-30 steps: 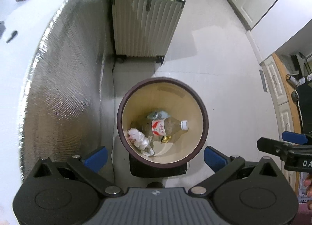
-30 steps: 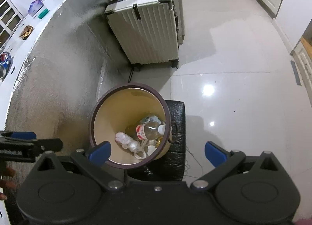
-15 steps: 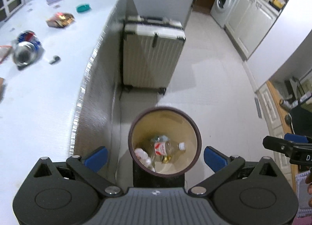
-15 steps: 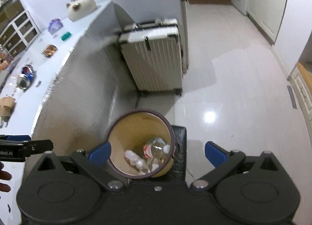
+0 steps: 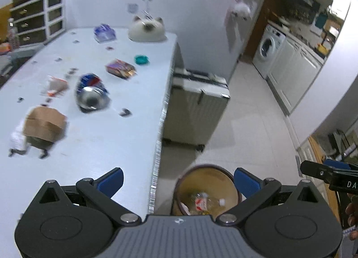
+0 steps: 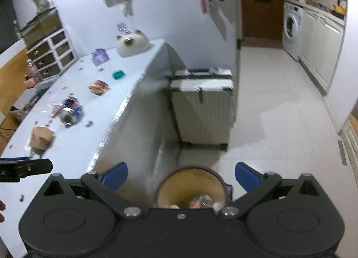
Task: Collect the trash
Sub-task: 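Raise both tools from the wastebasket back over the table, then grasp the white tissue with the left tool while the right tool grasps the brown paper bag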
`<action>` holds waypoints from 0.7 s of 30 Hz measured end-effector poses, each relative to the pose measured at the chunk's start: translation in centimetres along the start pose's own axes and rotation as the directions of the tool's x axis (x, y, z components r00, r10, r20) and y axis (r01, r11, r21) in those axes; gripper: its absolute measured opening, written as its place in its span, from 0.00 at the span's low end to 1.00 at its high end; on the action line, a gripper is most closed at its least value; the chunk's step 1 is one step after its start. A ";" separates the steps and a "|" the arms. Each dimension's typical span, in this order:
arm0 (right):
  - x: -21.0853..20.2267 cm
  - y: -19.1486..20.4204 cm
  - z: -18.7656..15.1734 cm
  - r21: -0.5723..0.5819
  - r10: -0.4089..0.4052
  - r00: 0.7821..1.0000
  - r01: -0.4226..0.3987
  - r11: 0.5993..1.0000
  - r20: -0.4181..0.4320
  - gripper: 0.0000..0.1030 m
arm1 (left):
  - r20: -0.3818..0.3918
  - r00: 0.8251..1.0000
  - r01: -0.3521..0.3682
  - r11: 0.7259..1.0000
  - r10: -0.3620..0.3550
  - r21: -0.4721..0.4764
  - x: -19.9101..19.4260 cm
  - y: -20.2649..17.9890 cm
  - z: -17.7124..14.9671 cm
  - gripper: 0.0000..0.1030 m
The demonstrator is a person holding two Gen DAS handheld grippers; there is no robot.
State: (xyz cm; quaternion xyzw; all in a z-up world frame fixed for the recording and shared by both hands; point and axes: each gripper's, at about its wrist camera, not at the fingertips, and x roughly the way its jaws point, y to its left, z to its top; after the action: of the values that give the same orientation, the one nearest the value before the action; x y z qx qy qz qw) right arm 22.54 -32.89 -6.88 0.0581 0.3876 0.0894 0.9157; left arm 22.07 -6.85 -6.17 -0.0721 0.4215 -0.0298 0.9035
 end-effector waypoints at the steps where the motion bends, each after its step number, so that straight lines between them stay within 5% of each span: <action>1: -0.1 1.0 0.3 -0.011 0.010 1.000 -0.010 1.000 0.009 1.00 | 0.012 1.000 -0.008 1.000 0.008 -0.004 -0.7 0.6 0.1 1.00; 12: -0.9 11.8 2.1 -0.113 0.117 0.991 -0.109 0.988 0.066 1.00 | 0.142 0.984 -0.103 0.993 0.111 -0.065 -8.3 9.3 0.9 1.00; 21: 0.1 19.1 1.8 -0.165 0.178 0.982 -0.165 0.972 0.067 1.00 | 0.162 0.968 -0.175 0.978 0.193 -0.116 -11.1 16.4 0.3 1.00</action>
State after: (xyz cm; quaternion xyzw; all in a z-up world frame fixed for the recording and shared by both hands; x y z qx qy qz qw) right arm 21.60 -14.23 -2.34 0.0218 0.3350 0.1965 0.9212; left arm 15.02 10.66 -0.09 -0.0805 0.3475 0.0818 0.9306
